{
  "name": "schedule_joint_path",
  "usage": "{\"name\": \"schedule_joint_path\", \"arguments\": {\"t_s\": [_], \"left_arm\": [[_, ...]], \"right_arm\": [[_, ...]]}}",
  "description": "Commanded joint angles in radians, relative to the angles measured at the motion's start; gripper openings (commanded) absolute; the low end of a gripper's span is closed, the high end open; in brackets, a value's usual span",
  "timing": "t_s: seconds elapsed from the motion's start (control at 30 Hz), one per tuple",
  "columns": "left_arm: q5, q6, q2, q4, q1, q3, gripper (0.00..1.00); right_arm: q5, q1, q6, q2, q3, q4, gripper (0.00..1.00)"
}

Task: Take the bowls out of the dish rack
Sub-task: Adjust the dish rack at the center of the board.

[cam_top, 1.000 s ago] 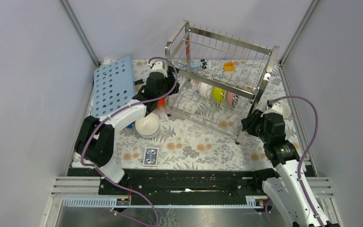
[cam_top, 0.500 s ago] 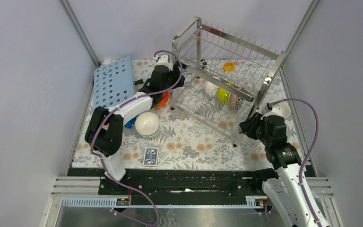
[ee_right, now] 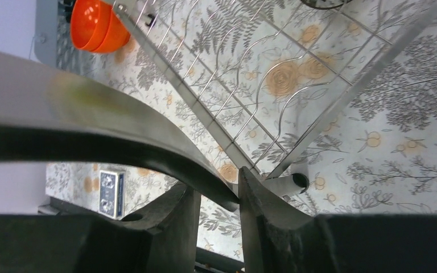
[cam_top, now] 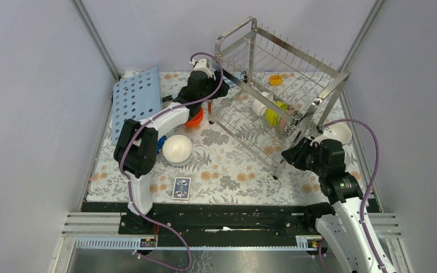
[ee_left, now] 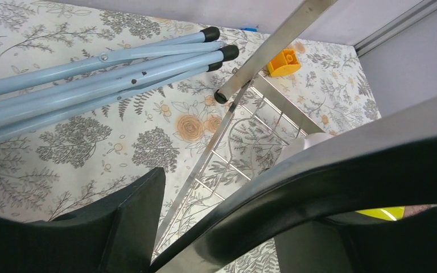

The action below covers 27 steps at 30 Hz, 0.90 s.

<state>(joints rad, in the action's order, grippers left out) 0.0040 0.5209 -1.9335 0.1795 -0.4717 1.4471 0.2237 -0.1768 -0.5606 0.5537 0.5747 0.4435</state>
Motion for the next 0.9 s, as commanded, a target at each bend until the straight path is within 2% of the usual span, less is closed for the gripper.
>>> {"name": "schedule_joint_path", "arguments": {"t_s": [0.0,0.13,0.3,0.57,0.73,0.8,0.87], "left_arm": [[0.09,0.141,-0.035,0.072,-0.002,0.062,0.69],[0.107,0.162,0.006,0.09,0.014,0.02,0.78],[0.076,0.157,0.15,0.139,0.041,-0.125,0.98],[0.015,0.137,0.396,0.119,0.067,-0.312,0.99],[0.07,0.192,0.592,0.122,0.059,-0.472,0.99],[0.092,0.198,0.699,0.169,0.027,-0.579,0.99],[0.064,0.162,0.795,0.202,-0.062,-0.665,0.99]], "right_arm": [[0.17,-0.006,-0.079,-0.02,0.033,-0.092,0.24],[0.16,-0.007,-0.059,-0.025,0.053,-0.066,0.34],[0.147,-0.007,-0.042,-0.021,0.074,-0.055,0.45],[0.102,-0.007,-0.032,-0.025,0.112,-0.02,0.69],[0.023,-0.007,0.015,-0.037,0.194,0.105,0.84],[-0.02,-0.007,0.033,-0.052,0.225,0.165,0.88],[-0.059,-0.007,0.033,-0.08,0.244,0.215,0.94]]}}
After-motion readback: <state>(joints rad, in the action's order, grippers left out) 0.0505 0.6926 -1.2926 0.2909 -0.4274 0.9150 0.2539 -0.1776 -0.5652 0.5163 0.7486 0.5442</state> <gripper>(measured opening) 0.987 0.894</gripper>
